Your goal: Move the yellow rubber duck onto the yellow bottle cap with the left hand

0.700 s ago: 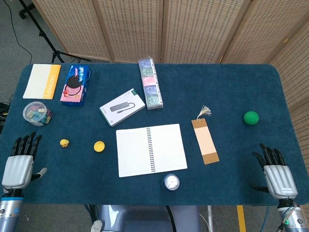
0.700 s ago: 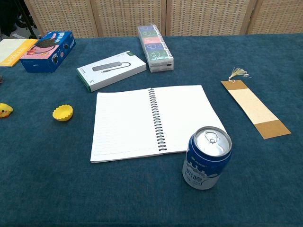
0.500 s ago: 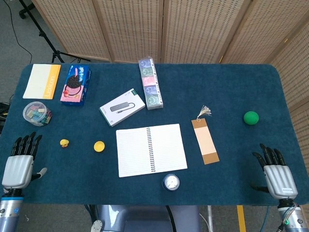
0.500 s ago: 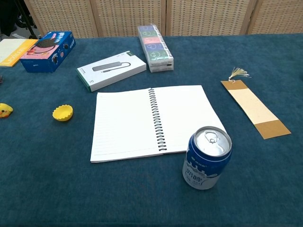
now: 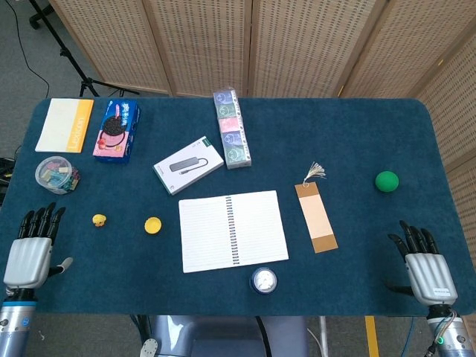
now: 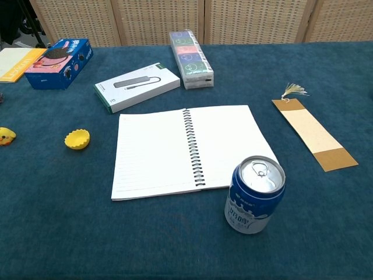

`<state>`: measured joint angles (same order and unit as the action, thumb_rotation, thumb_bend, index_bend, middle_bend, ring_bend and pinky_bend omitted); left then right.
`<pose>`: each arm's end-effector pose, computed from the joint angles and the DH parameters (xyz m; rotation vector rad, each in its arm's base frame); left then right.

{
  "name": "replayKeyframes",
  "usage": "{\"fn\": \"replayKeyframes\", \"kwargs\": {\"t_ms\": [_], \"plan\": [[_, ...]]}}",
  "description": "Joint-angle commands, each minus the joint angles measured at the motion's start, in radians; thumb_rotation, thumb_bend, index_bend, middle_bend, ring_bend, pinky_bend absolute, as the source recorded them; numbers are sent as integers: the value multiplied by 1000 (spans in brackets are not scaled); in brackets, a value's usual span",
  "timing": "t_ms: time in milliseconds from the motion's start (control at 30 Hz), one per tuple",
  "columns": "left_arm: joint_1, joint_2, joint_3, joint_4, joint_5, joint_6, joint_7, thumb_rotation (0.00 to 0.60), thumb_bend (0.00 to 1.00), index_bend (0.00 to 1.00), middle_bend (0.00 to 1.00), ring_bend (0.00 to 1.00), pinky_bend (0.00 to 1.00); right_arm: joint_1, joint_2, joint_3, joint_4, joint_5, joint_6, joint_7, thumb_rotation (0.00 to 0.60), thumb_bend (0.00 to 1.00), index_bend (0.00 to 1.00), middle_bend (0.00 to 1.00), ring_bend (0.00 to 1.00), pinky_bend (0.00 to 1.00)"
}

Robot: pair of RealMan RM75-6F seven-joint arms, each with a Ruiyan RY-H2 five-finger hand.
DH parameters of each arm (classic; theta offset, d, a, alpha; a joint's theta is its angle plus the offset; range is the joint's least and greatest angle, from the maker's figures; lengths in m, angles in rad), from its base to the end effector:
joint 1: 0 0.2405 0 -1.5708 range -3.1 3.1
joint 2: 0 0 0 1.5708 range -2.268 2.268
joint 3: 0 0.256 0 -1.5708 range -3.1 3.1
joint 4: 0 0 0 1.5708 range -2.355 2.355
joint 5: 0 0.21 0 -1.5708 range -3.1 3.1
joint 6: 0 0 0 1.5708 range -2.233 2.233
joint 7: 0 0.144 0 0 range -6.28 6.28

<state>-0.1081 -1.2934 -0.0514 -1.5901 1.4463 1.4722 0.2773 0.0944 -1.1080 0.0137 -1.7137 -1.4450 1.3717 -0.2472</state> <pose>-0.3001 0.1870 0.1057 -1.4147 -0.8353 -0.7908 -0.3051 -0.1728 0.1357 1.5040 -0.9076 0.6819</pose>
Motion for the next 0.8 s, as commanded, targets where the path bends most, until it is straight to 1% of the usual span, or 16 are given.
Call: {"fn": "replayKeyframes", "kwargs": {"t_ms": [33,300,500,633,800], "plan": [[0,-1,1,-1,0,0,3,600,108,4,0,0,0,-1,1,-1,0,-1,1,2,600,0,163,0,0,36],[2,-2,3,-4,4,5,6,600,109,4,0,0,0,-4,2,-5,-1,-11,9,4,600,0,164,0,0,35],[-1,6,-5,-14,-8,1,0,600,109,12,0,0,0,-5,2,-3,-2,-9,11,1,600,0,164,0,0,36],[-15,8,-33,-19,-42,-15,-9,600,110,86,0,0,0,-7,4,0,-2,-5,16,6,600,0,163,0,0,35],[-57,20,-77,-30,-113,-79,21,600,119,232,0,0,0,-9,6,-1,-3,-10,21,9,600,0,164,0,0,36]]}}
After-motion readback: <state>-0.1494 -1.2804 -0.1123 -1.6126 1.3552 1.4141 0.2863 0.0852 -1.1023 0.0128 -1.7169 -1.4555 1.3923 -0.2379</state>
